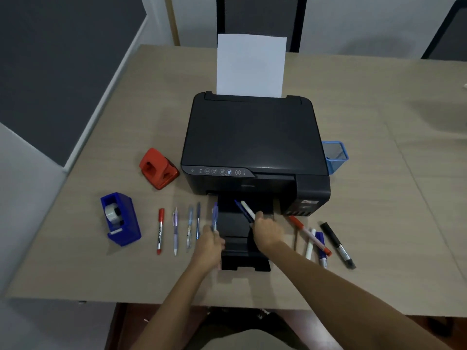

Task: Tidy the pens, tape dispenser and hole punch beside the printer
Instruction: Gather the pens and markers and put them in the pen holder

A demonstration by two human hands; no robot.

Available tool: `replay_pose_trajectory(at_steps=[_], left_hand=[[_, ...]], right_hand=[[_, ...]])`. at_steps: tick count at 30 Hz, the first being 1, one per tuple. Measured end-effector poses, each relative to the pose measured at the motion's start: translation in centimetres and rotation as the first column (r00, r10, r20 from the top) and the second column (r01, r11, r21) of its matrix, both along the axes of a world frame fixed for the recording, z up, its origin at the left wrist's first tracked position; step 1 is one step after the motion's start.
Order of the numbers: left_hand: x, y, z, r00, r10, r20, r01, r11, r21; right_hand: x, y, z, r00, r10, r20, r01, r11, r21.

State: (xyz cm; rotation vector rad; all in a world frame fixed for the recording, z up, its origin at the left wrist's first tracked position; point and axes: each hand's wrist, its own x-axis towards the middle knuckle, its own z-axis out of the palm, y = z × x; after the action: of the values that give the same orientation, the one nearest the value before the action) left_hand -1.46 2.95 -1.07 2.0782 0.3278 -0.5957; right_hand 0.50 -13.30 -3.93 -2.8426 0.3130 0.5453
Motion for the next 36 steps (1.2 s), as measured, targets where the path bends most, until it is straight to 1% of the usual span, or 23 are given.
replay_pose_trajectory(at_steps=[1, 3, 5, 6, 8, 10, 11, 13, 16, 18, 20, 22, 23, 24, 26, 28, 30, 33, 36], left_hand=[[-0.4, 0.8, 0.5, 1.000, 0.016, -0.024, -0.018, 0.996, -0.089], [-0.8, 2.3, 1.8, 0.999, 0.022, -0.035, -0.028, 0.979, -0.200], [-0.3, 3.7, 3.3, 1.000, 0.014, -0.008, -0.015, 0.962, -0.274], [0.3, 4.2, 4.2, 1.000, 0.020, 0.014, -0.015, 0.952, -0.305], [2.1, 4.5, 6.4, 0.998, 0.031, 0.057, -0.007, 0.924, -0.382], [4.0, 3.7, 9.0, 0.993, 0.020, 0.113, 0.037, 0.878, -0.477], [4.9, 3.0, 10.4, 0.990, 0.014, 0.140, 0.061, 0.853, -0.519], [6.6, 0.1, 13.1, 0.983, -0.012, 0.185, 0.123, 0.790, -0.601], [8.6, -6.1, 16.2, 0.963, -0.083, 0.258, 0.239, 0.707, -0.665], [9.7, -11.5, 17.2, 0.951, -0.098, 0.293, 0.275, 0.701, -0.658], [11.0, -18.1, 17.3, 0.948, -0.068, 0.310, 0.259, 0.729, -0.633], [12.8, -24.3, 16.3, 0.943, -0.034, 0.332, 0.232, 0.781, -0.579], [13.8, -26.9, 15.5, 0.939, -0.019, 0.343, 0.213, 0.816, -0.537], [14.8, -29.4, 14.6, 0.939, 0.006, 0.345, 0.175, 0.853, -0.492], [16.5, -33.0, 12.3, 0.946, 0.086, 0.311, 0.050, 0.913, -0.404], [17.9, -35.5, 9.8, 0.949, 0.193, 0.248, -0.105, 0.939, -0.328], [19.0, -36.7, 7.7, 0.952, 0.250, 0.178, -0.201, 0.946, -0.253], [20.1, -37.8, 5.6, 0.953, 0.277, 0.123, -0.253, 0.950, -0.181], [20.8, -38.7, 4.6, 0.945, 0.290, 0.152, -0.272, 0.954, -0.127]], right_hand=[[-0.1, 0.0, 0.0, 0.999, 0.037, -0.001, -0.037, 0.998, -0.042], [-0.3, -0.1, 0.4, 0.991, 0.135, -0.006, -0.135, 0.983, -0.123], [-0.7, -0.6, 1.6, 0.983, 0.185, -0.008, -0.184, 0.975, -0.124], [-1.0, -1.1, 2.7, 0.980, 0.200, -0.011, -0.200, 0.975, -0.091], [-1.8, -2.4, 5.3, 0.976, 0.218, 0.010, -0.218, 0.975, 0.052], [-3.0, -4.3, 8.6, 0.970, 0.239, 0.039, -0.242, 0.947, 0.213], [-3.6, -5.3, 10.3, 0.967, 0.246, 0.064, -0.254, 0.933, 0.255], [-4.8, -8.5, 13.6, 0.974, 0.168, 0.151, -0.208, 0.926, 0.314], [-4.9, -14.9, 16.8, 0.944, -0.036, 0.328, -0.084, 0.935, 0.344], [-3.6, -19.4, 17.3, 0.917, -0.176, 0.357, 0.052, 0.943, 0.330], [-1.3, -23.9, 16.6, 0.908, -0.291, 0.302, 0.201, 0.934, 0.296], [1.6, -27.1, 15.2, 0.919, -0.332, 0.213, 0.283, 0.931, 0.230], [3.2, -28.2, 14.6, 0.932, -0.322, 0.166, 0.291, 0.938, 0.188], [4.7, -29.3, 14.0, 0.948, -0.297, 0.119, 0.278, 0.949, 0.149], [7.4, -30.5, 12.9, 0.974, -0.224, 0.032, 0.220, 0.970, 0.100], [9.8, -31.6, 11.8, 0.988, -0.150, -0.035, 0.152, 0.985, 0.084], [11.7, -32.1, 11.1, 0.993, -0.084, -0.085, 0.090, 0.993, 0.069], [13.9, -32.8, 10.3, 0.992, -0.036, -0.121, 0.044, 0.997, 0.066], [15.4, -33.2, 9.5, 0.993, -0.009, -0.118, 0.019, 0.996, 0.089]])
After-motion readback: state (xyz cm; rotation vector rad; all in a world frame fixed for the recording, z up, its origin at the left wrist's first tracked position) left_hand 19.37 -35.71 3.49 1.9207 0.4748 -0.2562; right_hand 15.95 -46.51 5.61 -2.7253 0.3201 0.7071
